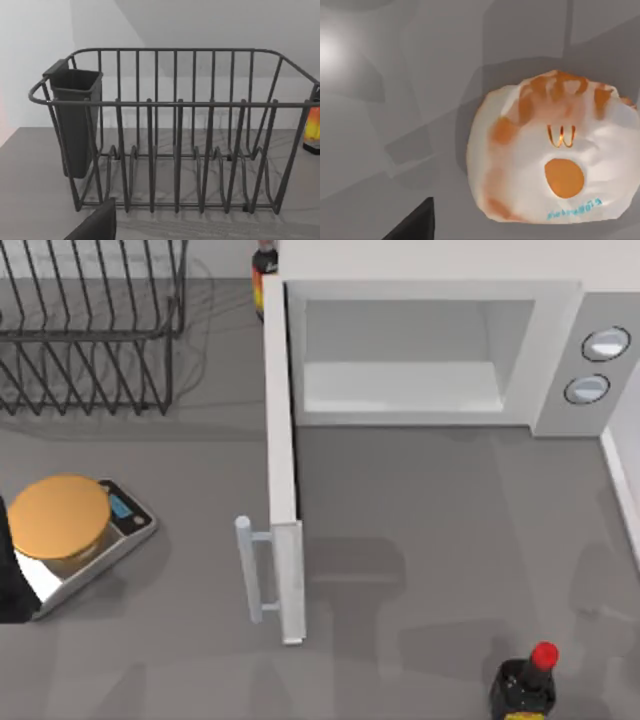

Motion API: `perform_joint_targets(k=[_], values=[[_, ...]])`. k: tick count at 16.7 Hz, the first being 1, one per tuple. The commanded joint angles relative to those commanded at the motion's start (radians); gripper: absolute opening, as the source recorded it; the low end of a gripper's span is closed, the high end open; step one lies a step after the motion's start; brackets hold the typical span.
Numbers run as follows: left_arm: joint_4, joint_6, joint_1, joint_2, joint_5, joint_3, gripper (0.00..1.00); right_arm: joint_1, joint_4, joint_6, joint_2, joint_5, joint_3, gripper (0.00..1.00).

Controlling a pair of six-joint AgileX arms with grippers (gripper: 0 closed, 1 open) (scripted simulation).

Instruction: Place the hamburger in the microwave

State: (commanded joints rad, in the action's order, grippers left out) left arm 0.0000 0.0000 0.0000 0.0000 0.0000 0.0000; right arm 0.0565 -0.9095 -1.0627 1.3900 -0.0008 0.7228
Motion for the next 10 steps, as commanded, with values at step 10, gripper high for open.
perform_joint_targets(k=[10], values=[[0.0, 0.0, 0.0, 0.0, 0.0, 0.0, 1.0, 0.004, 0.328, 0.006, 0.166, 0.0, -0.157, 1.0]])
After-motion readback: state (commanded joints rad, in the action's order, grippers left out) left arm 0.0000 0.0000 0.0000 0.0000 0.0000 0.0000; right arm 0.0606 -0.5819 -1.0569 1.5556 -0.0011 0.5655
